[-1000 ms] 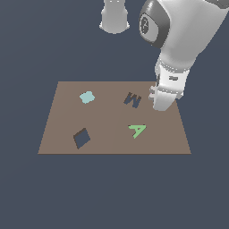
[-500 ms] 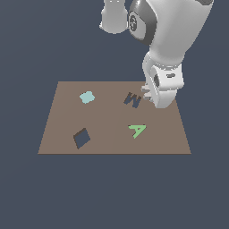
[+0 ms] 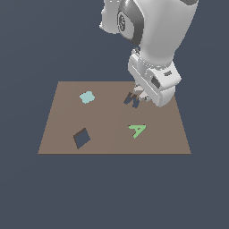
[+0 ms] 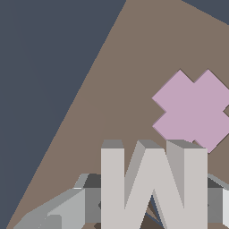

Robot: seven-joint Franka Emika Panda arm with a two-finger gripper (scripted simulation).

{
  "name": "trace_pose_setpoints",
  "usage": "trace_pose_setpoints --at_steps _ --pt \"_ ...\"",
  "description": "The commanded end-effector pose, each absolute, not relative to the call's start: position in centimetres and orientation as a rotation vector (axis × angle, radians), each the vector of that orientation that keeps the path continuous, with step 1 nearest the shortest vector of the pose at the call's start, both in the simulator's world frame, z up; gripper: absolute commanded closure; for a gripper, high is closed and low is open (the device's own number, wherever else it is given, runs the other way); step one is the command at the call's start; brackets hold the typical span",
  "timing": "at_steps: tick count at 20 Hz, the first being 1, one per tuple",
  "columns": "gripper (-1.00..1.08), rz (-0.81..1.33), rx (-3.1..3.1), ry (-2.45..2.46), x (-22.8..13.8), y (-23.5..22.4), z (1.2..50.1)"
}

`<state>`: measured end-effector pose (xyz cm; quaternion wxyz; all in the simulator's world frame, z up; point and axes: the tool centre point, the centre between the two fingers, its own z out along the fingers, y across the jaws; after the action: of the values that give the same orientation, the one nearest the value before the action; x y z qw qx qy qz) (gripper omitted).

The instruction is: Insert a designated object into the corresponding slot on a board.

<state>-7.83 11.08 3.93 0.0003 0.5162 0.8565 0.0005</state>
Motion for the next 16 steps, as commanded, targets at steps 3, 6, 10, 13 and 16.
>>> trace_pose_setpoints --at_steps 3,6,10,13,16 --pt "1.08 0.002 1.401 2.811 -7.5 9.9 4.0" --pt "1.08 0.001 1.265 2.874 -7.1 9.2 4.0" --pt "1.08 0.001 1.106 2.939 -6.7 8.5 4.0" --pt "1.08 0.001 1.004 2.975 -6.4 8.1 4.0" --pt "1.08 0.001 0.918 3.003 -6.1 7.8 4.0"
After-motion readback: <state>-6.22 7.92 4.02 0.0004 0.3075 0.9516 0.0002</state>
